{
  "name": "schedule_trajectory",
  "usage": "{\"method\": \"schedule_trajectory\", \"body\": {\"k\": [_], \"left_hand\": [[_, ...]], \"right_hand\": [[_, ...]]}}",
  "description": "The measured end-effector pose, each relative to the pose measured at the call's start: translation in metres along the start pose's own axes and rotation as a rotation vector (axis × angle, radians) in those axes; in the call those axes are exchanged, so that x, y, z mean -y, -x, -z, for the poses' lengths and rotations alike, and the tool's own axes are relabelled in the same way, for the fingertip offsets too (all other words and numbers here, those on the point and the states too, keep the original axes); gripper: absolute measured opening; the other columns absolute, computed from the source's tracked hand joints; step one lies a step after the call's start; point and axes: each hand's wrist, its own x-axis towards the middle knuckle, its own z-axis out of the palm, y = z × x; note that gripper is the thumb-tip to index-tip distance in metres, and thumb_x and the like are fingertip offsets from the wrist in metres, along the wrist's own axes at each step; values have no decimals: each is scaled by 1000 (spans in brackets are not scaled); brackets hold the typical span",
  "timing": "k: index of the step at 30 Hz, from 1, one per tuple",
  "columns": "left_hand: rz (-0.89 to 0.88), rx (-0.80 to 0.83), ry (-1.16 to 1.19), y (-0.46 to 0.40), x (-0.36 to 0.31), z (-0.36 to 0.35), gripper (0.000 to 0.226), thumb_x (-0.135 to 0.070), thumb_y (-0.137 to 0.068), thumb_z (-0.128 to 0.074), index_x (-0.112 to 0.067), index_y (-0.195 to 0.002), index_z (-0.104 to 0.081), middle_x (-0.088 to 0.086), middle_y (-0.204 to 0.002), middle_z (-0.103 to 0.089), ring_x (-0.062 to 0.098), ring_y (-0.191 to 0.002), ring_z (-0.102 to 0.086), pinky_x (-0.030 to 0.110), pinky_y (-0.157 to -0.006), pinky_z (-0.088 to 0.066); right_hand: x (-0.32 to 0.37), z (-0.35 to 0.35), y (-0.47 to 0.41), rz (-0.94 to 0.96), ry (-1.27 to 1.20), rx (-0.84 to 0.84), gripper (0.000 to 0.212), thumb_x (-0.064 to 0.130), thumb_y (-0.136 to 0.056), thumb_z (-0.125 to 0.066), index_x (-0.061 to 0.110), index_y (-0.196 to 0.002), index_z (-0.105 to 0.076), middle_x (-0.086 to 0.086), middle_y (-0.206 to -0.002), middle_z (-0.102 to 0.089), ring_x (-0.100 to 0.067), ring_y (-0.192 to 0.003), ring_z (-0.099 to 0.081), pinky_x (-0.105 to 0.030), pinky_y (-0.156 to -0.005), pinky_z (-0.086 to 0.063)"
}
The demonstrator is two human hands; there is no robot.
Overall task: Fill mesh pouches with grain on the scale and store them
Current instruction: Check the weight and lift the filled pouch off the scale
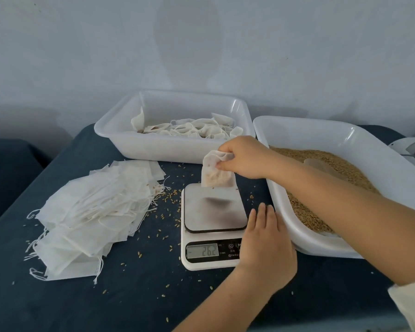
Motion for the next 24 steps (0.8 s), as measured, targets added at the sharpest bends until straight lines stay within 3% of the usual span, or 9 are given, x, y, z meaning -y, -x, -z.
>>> {"method": "schedule_trajectory", "body": {"k": [2, 3, 4, 6, 9, 13, 17, 21, 24], "left_hand": [[-75, -127, 28, 15, 9, 8, 48, -29, -93, -46, -5, -135, -46, 12, -142, -43, 25, -137, -32, 37, -117, -12], [-123, -196, 62, 24, 13, 13, 29, -29, -88, -56, -13, -111, -66, 4, -118, -62, 20, -118, -53, 35, -113, -29], [-191, -283, 101, 32, 20, 13, 13, -27, -84, -60, -19, -85, -71, -2, -92, -67, 15, -94, -63, 33, -102, -43], [-239, -346, 156, 46, 34, 16, 24, -25, -85, -53, -20, -64, -64, -5, -66, -58, 14, -64, -56, 26, -78, -52], [-172, -364, 201, 68, 55, 22, 22, -21, -84, -47, -18, -77, -67, -5, -65, -56, 15, -54, -51, 23, -52, -46], [-77, -487, 329, 92, 88, 26, 25, -24, -89, -49, -14, -96, -70, -6, -79, -62, 11, -56, -57, 23, -48, -48], [71, -548, 299, 103, 109, 33, 40, -42, -91, -45, -16, -65, -62, -12, -58, -50, 6, -47, -42, 23, -44, -41], [208, -558, 353, 105, 114, 36, 18, -15, -92, -58, -16, -108, -67, -19, -72, -51, 5, -52, -46, 19, -47, -41], [168, -546, 361, 100, 115, 40, 13, -17, -84, -68, -20, -73, -62, -14, -68, -50, 6, -52, -46, 25, -45, -42]], "right_hand": [[-2, -10, 2, 15, -22, -30, 39, 17, -88, -58, 14, -57, -35, 1, -57, -34, -13, -55, -31, -26, -50, -23], [-3, -15, 5, 18, -26, -26, 31, 17, -89, -58, 11, -61, -45, -1, -60, -42, -15, -59, -38, -29, -54, -28], [-4, -20, 7, 22, -25, -4, 20, 18, -89, -57, 9, -72, -58, -2, -66, -52, -17, -65, -46, -30, -58, -34], [-3, -27, 15, 31, -34, 79, 13, 20, -89, -58, 14, -94, -69, -1, -83, -66, -18, -79, -58, -30, -68, -43], [-2, -24, 27, 32, -32, 261, 20, 26, -83, -67, 23, -104, -69, 7, -97, -67, -11, -88, -60, -26, -77, -45], [0, 0, 42, 0, -36, 371, 32, 32, -80, -73, 33, -111, -65, 20, -100, -62, 9, -84, -56, -10, -75, -41], [3, 29, 62, -42, -64, 125, 3, 35, -86, -66, 33, -86, -69, 17, -70, -67, 9, -64, -61, -6, -57, -42], [24, 32, 101, -94, -80, -162, 42, 55, -87, -46, 24, -63, -60, 19, -54, -61, 2, -45, -53, -4, -48, -38], [43, 7, 131, -32, -64, -182, 52, 60, -85, -24, 21, -74, -56, 8, -46, -52, 1, -46, -51, -15, -46, -39]]}}
